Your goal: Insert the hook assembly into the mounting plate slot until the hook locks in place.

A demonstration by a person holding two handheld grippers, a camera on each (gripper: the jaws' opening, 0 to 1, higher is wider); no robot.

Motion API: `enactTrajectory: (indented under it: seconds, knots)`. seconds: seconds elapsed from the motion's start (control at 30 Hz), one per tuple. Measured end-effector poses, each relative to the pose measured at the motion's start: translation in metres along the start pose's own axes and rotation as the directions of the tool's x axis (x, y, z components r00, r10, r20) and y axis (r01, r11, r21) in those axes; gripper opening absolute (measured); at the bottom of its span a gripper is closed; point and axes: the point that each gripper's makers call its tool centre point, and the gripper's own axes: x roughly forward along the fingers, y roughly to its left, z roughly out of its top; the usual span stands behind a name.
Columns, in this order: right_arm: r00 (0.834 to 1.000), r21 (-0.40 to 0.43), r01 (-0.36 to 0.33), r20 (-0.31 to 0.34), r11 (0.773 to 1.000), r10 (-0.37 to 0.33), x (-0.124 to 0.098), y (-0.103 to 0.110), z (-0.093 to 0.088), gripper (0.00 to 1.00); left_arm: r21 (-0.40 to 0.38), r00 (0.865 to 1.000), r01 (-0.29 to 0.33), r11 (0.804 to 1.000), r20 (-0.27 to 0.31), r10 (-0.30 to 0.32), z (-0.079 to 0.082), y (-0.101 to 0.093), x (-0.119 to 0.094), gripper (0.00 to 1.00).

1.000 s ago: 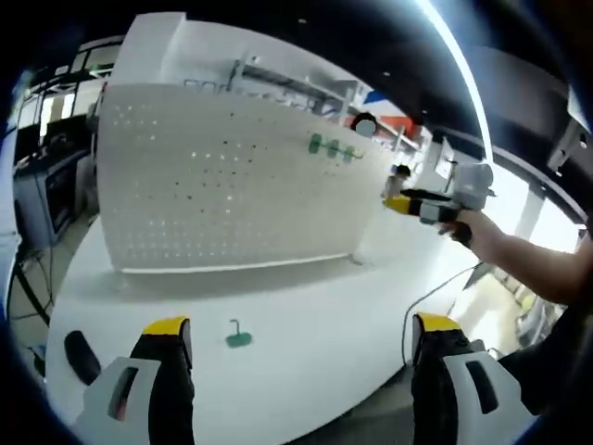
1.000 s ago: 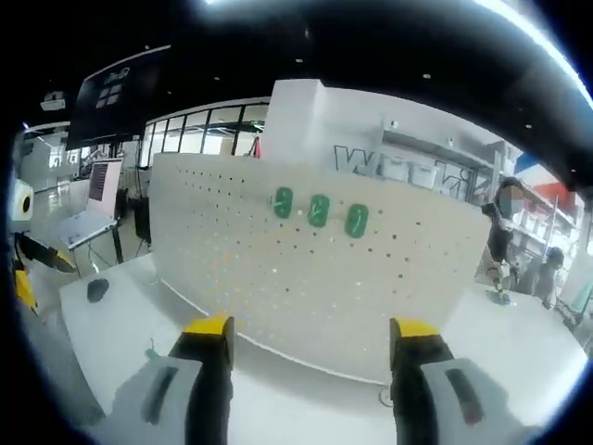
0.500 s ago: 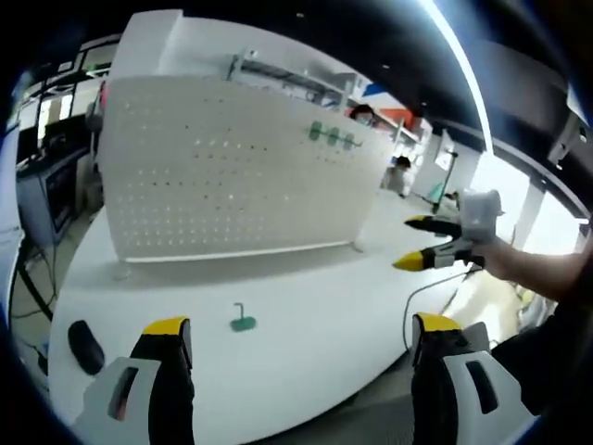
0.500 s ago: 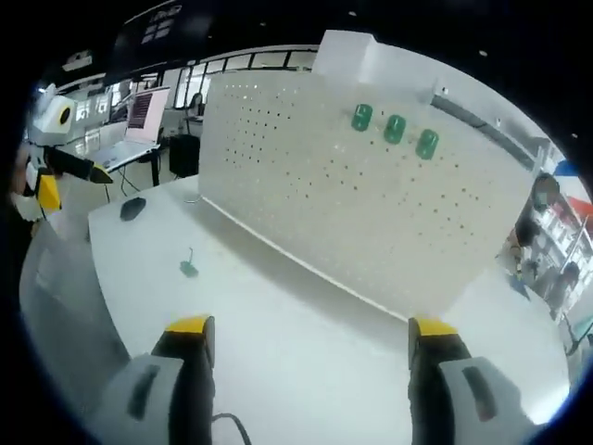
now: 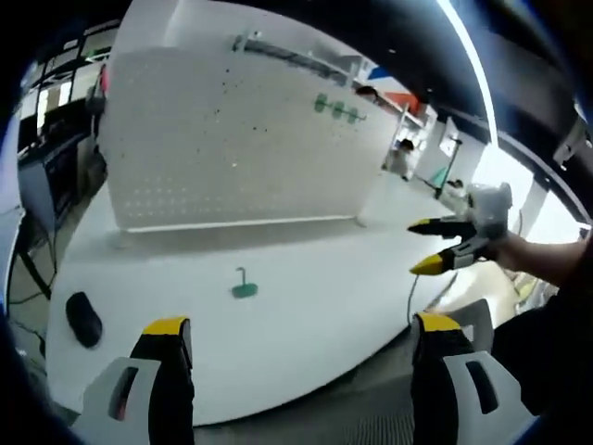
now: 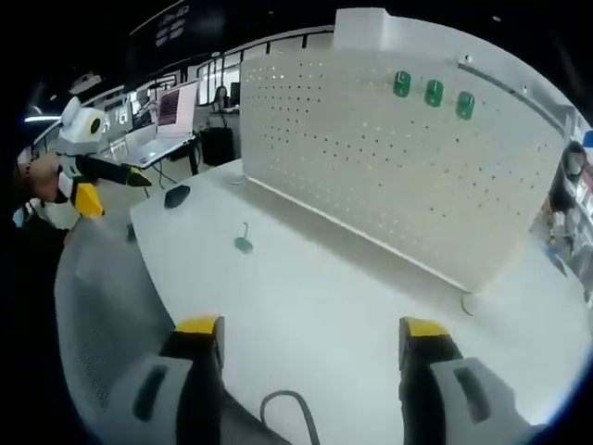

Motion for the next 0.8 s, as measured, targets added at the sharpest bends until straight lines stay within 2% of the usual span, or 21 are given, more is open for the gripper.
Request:
enactTrajectory:
  seconds: [0.13, 0.23, 0.27, 0.37, 0.47, 0.63, 0.7, 0.8]
  knots:
    - [0.998, 0.063, -0.065, -0.010, 0.996, 0.066, 0.005, 0.019, -0.006, 0.72, 0.000, 1.000, -0.010, 1.000, -0.013, 0.010, -0.005, 0.003, 0.001, 1.00]
    - [0.991, 0.100, -0.124, -0.029, 0.987, 0.127, 0.010, 0.034, -0.010, 0.66, -0.016, 0.999, -0.032, 0.999, -0.039, 0.031, -0.013, 0.008, 0.002, 1.00]
    - [0.986, 0.106, -0.159, -0.035, 0.982, 0.164, 0.012, 0.042, -0.010, 0.62, 0.000, 0.998, -0.044, 0.999, -0.046, 0.044, -0.014, 0.012, 0.003, 1.00]
    - [0.978, 0.074, -0.196, -0.059, 0.978, 0.201, 0.021, 0.050, -0.012, 0.58, 0.001, 0.997, -0.049, 0.999, -0.056, 0.049, -0.018, 0.014, 0.004, 1.00]
    - [0.957, 0.057, -0.269, -0.098, 0.961, 0.274, 0.032, 0.064, -0.015, 0.57, -0.026, 0.998, -0.042, 0.999, -0.053, 0.040, -0.019, 0.013, 0.004, 1.00]
    - [0.890, 0.015, -0.416, -0.199, 0.909, 0.410, 0.055, 0.090, -0.020, 0.46, -0.031, 0.998, -0.036, 0.999, -0.049, 0.035, -0.021, 0.011, 0.003, 0.99]
    - [0.872, -0.017, -0.452, -0.218, 0.892, 0.438, 0.067, 0.098, -0.016, 0.45, -0.030, 0.998, -0.036, 0.999, -0.050, 0.034, -0.021, 0.011, 0.002, 0.99]
    - [0.856, -0.020, -0.481, -0.228, 0.877, 0.464, 0.087, 0.104, -0.005, 0.45, -0.028, 0.998, -0.036, 0.999, -0.060, 0.035, -0.023, 0.013, 0.000, 1.00]
